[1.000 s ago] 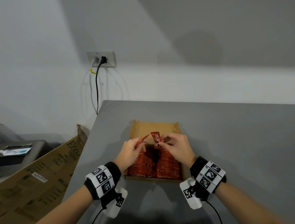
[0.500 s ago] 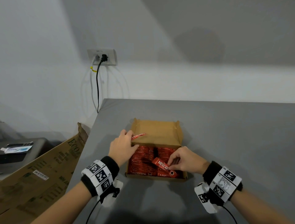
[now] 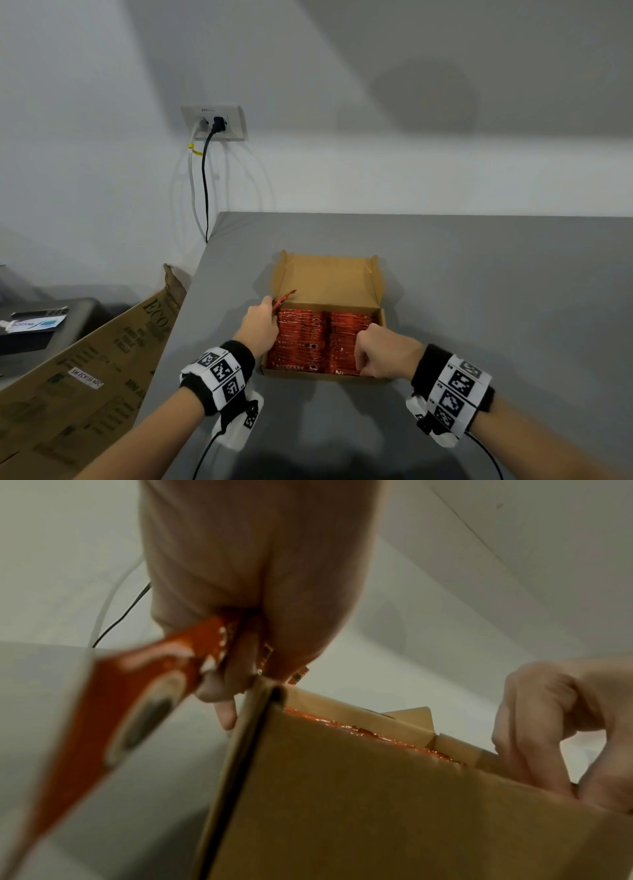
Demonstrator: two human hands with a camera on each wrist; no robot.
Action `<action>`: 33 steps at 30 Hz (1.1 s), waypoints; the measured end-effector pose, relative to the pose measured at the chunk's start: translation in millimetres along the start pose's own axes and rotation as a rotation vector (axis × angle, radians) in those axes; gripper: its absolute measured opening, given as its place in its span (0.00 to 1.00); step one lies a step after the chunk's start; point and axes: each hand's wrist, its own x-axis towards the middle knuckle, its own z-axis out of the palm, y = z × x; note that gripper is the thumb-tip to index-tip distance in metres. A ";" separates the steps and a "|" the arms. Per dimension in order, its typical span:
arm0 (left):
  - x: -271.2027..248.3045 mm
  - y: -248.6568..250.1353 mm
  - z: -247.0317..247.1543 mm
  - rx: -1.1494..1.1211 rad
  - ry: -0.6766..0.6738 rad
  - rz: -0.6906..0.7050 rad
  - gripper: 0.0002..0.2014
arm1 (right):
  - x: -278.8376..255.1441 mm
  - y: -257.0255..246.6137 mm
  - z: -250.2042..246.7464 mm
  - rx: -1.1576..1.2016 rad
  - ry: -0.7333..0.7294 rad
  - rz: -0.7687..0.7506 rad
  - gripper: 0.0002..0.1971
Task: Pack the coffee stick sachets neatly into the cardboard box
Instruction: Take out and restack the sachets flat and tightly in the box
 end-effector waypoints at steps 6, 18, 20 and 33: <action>-0.6 1.1 0.8 0.006 0.001 -0.042 0.10 | 9.6 -22.5 -0.3 -0.162 -0.006 0.019 0.09; -13.1 34.5 -14.8 0.004 0.096 0.231 0.08 | 12.4 -32.3 -9.6 -0.130 -0.141 0.123 0.06; -12.9 33.3 -12.9 0.012 0.062 0.244 0.09 | 12.4 -30.8 -10.8 -0.119 -0.169 0.120 0.05; -16.7 28.3 2.6 0.043 -0.140 0.290 0.05 | 16.1 -18.7 -10.0 0.026 -0.097 0.070 0.04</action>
